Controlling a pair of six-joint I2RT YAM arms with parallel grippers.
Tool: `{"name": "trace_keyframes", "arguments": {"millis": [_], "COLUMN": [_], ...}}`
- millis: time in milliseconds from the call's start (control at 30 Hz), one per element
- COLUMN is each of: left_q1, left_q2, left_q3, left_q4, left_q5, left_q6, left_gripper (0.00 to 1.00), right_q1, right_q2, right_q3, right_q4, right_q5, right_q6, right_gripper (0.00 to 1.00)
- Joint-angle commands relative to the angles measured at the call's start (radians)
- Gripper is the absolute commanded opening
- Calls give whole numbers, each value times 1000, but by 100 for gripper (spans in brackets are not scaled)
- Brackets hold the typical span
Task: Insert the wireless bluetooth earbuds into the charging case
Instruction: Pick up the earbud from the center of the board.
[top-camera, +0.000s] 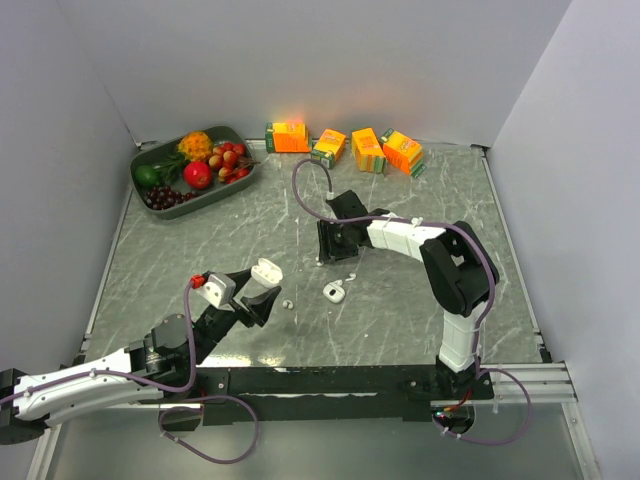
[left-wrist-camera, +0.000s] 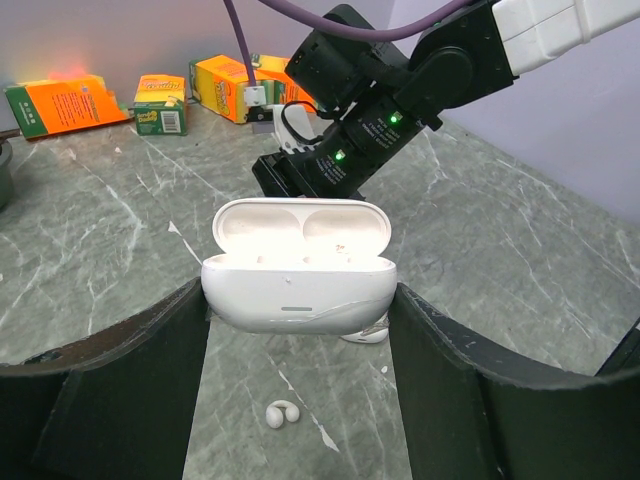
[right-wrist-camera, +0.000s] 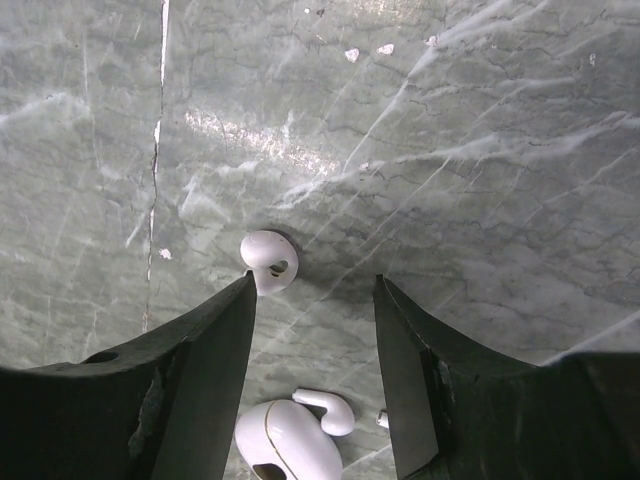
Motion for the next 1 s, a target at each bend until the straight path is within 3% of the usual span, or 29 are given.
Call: {"name": "trace_keyframes", "arguments": {"millis": [0,967], "left_q1": [-8,-19], "left_q2": [-2,-5], "left_q3": [41,41], "left_q4": [19,15], "left_q5": [-15,-17], "left_q6": [-8,-15], "left_gripper": [1,1], "right_q1": [-8,68], "right_q2": [-35,59], "right_q3": [4,93], "right_q4": [14,-69], "right_q5": [4,110], "right_q6": [-5,13], "right_gripper": [58,55]}}
